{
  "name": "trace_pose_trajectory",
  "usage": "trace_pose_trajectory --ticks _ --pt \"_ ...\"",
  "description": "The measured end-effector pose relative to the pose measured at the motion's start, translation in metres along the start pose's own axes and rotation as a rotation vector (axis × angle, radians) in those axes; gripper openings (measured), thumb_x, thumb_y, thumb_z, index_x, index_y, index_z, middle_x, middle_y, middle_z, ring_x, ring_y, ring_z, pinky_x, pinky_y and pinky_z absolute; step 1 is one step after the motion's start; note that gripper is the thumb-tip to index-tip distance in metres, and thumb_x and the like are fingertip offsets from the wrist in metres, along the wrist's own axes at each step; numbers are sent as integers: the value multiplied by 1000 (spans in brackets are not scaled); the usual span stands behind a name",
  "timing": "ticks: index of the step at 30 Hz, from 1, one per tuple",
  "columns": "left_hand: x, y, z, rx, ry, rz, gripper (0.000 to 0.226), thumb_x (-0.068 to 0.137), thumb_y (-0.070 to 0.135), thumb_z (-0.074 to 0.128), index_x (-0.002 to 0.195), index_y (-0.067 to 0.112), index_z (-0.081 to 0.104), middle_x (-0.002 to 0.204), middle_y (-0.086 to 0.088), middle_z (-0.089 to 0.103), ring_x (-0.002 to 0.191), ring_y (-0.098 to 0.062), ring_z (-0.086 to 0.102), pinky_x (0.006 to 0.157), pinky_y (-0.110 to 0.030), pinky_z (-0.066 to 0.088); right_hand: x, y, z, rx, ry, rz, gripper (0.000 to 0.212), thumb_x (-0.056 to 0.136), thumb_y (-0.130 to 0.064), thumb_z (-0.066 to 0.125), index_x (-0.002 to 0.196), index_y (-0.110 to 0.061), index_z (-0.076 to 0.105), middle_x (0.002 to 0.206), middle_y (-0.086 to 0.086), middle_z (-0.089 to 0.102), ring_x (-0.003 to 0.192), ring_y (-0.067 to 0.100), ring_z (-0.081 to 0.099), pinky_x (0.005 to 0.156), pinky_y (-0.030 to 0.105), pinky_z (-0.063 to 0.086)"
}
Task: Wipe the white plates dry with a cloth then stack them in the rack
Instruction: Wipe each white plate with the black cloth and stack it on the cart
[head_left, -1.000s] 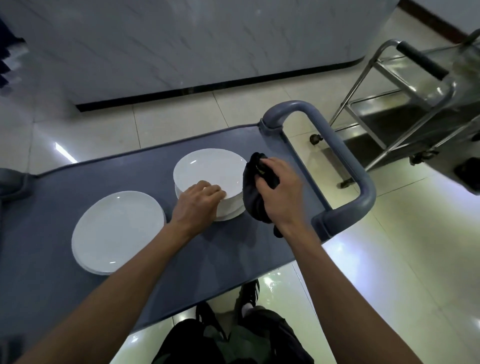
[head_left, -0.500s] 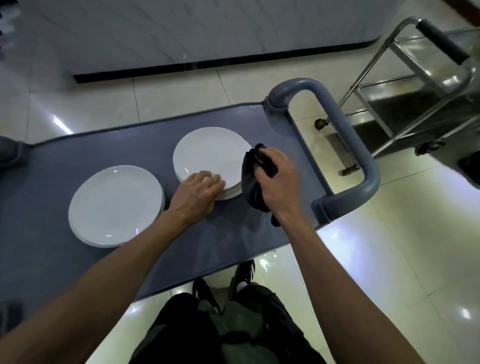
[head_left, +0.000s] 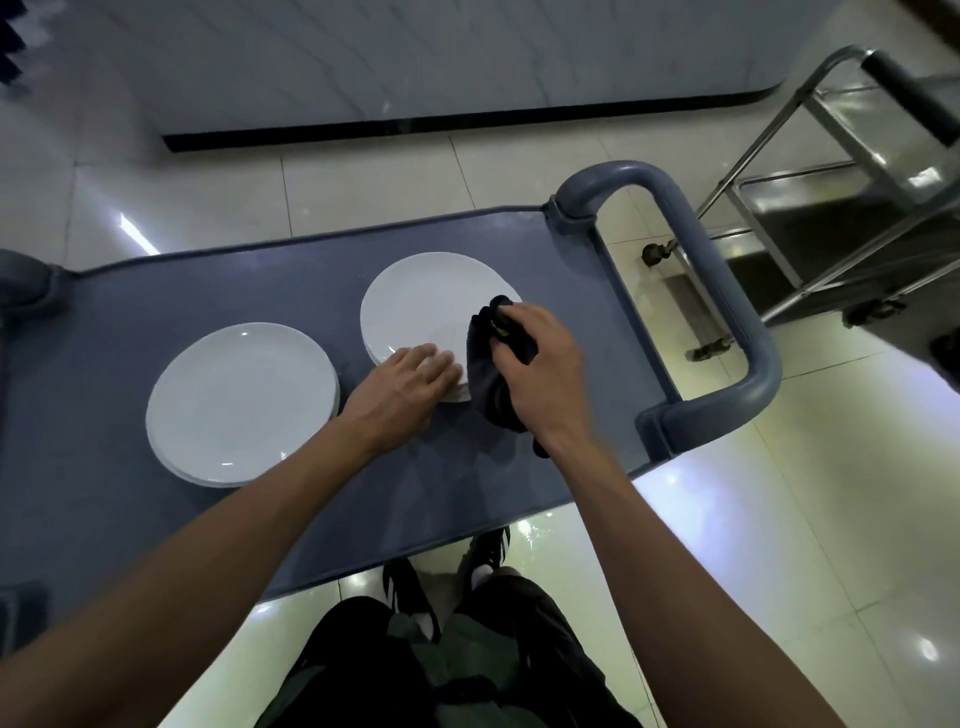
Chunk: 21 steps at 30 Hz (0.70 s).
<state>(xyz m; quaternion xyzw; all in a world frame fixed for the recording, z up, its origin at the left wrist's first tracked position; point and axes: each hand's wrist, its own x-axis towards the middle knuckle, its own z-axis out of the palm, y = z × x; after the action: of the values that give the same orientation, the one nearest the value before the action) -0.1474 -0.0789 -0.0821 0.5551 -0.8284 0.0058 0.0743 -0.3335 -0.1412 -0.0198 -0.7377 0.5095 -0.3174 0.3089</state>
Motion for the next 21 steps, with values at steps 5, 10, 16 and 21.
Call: trace_pose_trajectory --ticks 5,10,16,21 --pt "-11 5 -1 -14 9 -38 47 89 9 60 134 -3 57 135 -23 59 128 -44 53 104 -54 45 3 -3 9 4 -28 -3 34 90 -12 69 124 -14 67 126 -1 64 118 13 57 106 35 46" --pt "-34 0 -6 -17 55 -173 46 86 12 65 131 1 62 136 -19 60 129 -43 53 105 -56 43 9 -16 27 35 -51 -56 35 87 -8 70 122 -11 69 125 3 65 119 18 58 108 37 45" --pt "-79 -23 -11 -42 210 -318 32 81 7 68 113 6 72 121 -12 70 112 -37 64 93 -46 52 13 -42 59 43 -122 -153 36 85 -7 71 121 -11 69 125 3 67 120 17 58 109 34 43" --pt "-125 -45 -16 -47 240 -557 24 79 5 74 103 5 74 103 -10 74 98 -36 67 75 -44 56 7 -70 93 29 -236 -247 38 86 -8 71 123 -13 68 128 3 66 120 17 58 108 37 44"
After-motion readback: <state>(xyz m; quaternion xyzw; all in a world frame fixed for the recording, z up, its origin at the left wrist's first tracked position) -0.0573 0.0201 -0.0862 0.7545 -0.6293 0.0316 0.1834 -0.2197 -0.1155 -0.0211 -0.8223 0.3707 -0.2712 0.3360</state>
